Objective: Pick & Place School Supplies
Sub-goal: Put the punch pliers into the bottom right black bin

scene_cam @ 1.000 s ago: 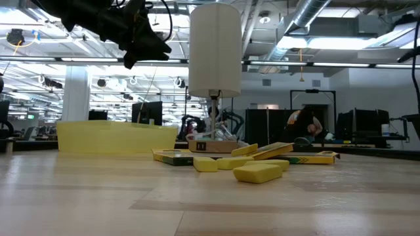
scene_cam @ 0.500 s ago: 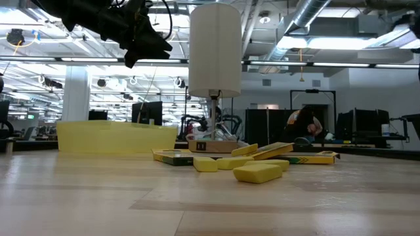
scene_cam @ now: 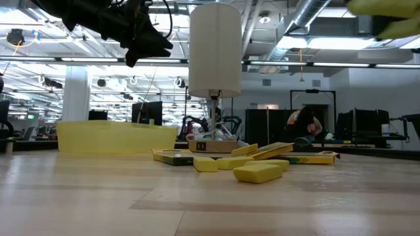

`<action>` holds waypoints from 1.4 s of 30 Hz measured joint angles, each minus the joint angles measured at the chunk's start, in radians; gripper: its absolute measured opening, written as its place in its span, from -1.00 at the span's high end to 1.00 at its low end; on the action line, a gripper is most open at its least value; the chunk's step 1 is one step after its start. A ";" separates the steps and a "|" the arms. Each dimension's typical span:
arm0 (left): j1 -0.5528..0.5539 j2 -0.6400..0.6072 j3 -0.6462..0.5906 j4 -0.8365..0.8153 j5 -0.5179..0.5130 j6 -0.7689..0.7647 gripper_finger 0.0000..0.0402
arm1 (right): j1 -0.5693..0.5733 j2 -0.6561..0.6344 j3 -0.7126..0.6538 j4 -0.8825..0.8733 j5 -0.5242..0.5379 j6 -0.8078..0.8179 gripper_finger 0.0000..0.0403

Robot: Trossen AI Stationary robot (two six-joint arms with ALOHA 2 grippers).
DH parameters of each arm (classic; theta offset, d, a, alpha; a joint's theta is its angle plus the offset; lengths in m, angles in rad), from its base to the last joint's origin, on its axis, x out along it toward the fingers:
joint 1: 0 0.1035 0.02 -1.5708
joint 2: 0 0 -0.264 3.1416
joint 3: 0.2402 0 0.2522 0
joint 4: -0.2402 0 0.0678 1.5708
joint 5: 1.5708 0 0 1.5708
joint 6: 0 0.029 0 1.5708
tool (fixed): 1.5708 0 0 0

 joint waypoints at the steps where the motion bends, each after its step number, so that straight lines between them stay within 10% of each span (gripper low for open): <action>1: -0.001 0.000 0.000 0.003 0.005 -0.005 0.41 | -0.017 0.021 0.016 0.007 -0.004 -0.079 0.92; 17: -0.006 0.000 0.000 0.028 0.090 -0.242 0.41 | -0.121 0.093 0.123 0.089 -0.215 -1.212 0.92; 42: -0.006 -0.001 0.000 0.053 0.116 -0.313 0.41 | 0.036 0.273 0.064 0.368 -0.345 -1.246 0.92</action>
